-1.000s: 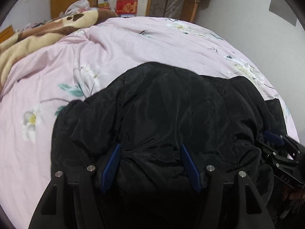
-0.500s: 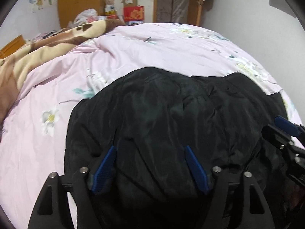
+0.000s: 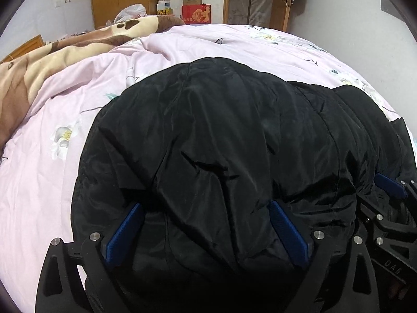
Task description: Fold large clothes
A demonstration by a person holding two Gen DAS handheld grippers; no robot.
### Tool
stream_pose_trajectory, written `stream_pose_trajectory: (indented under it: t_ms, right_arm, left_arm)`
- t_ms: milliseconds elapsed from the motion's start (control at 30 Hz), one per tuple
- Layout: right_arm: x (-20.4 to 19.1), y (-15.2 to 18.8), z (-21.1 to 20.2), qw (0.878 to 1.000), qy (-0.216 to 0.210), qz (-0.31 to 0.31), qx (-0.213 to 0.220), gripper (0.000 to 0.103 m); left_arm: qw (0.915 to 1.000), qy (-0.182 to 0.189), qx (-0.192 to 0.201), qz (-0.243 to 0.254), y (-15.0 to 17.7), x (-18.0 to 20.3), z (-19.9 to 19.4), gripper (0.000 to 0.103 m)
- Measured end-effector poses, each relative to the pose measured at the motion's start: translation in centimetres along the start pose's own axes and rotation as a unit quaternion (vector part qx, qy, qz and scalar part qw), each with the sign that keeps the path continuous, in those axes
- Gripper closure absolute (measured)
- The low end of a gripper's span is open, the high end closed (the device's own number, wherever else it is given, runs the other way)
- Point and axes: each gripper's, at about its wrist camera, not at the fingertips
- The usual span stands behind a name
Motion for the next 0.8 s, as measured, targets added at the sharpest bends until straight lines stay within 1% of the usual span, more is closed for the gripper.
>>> stream_pose_trajectory:
  t_ms: [167,300,333,367,400,433,500,533,567,600,633,667,700,733,767,800]
  right_arm:
    - [-0.1,0.6,0.4,1.0,0.003,0.001,0.002,0.031]
    - [0.3,-0.4,-1.3,1.0,-0.001,-0.002,-0.002,0.031]
    - [0.5,-1.0,-2.4,1.0,-0.002,0.0,0.004,0.031]
    - [0.8,-1.6,-3.3,1.0,-0.002,0.005,0.022,0.031]
    - [1.4,-2.2,-4.8,0.998,-0.001,0.012,0.055,0.031]
    - [2.1,-2.9,-5.8,0.997,0.002,0.021,0.078,0.031]
    - [3.4,-4.3,-6.6,0.995,0.011,0.041,0.095,0.031]
    - [4.1,-5.0,-6.4,0.994,0.022,0.05,0.095,0.031]
    - [5.1,-5.6,-5.7,0.993,0.046,0.062,0.091,0.031]
    - [5.5,-5.9,-5.2,0.992,0.055,0.069,0.084,0.031]
    - [6.3,-6.1,-4.3,0.993,0.054,0.076,0.07,0.031]
    - [6.9,-6.1,-2.9,0.995,0.043,0.079,0.045,0.031]
    - [7.4,-6.0,-1.9,0.996,0.041,0.079,0.027,0.031]
    - [7.7,-5.6,-0.9,0.996,0.058,0.072,0.013,0.031]
    - [8.1,-5.1,-0.1,0.995,0.069,0.066,0.002,0.031]
    - [8.5,-4.6,0.5,0.996,0.059,0.07,-0.002,0.031]
  left_arm:
    - [1.0,-0.006,0.003,0.006,0.3,0.2,0.1,0.004]
    - [1.0,0.001,-0.001,0.003,-0.9,-0.1,-1.7,0.005]
    - [1.0,0.0,0.006,0.007,-1.2,-0.2,-2.2,0.006]
    - [0.9997,0.0,0.021,0.013,-1.6,-0.4,-3.0,0.007]
    - [0.999,-0.001,0.042,0.011,-2.4,-0.8,-4.2,0.007]
    - [0.9985,-0.004,0.054,0.007,-2.8,-1.1,-4.8,0.007]
    - [0.9968,-0.007,0.079,-0.008,-4.4,-2.0,-5.9,0.007]
    - [0.9965,-0.009,0.081,-0.015,-5.2,-2.3,-5.9,0.007]
    - [0.9971,-0.01,0.07,-0.03,-6.3,-2.8,-5.4,0.007]
    - [0.997,-0.007,0.065,-0.04,-6.8,-3.0,-5.0,0.007]
    - [0.997,-0.003,0.064,-0.044,-7.2,-3.2,-4.5,0.007]
    - [0.9975,-0.014,0.054,-0.042,-7.6,-3.3,-3.4,0.008]
    - [0.9977,-0.04,0.044,-0.034,-7.6,-3.3,-2.4,0.011]
    - [0.9978,-0.058,0.027,-0.016,-7.4,-3.2,-1.1,0.012]
    - [0.9981,-0.06,0.013,-0.007,-6.7,-3.0,-0.6,0.011]
    - [0.9987,-0.051,-0.004,-0.002,-6.0,-3.2,0.4,0.011]
Point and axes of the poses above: each gripper's, at about its wrist camera, not at the fingertips, and z roughly the way its jaws point, x to its right, y to its underside
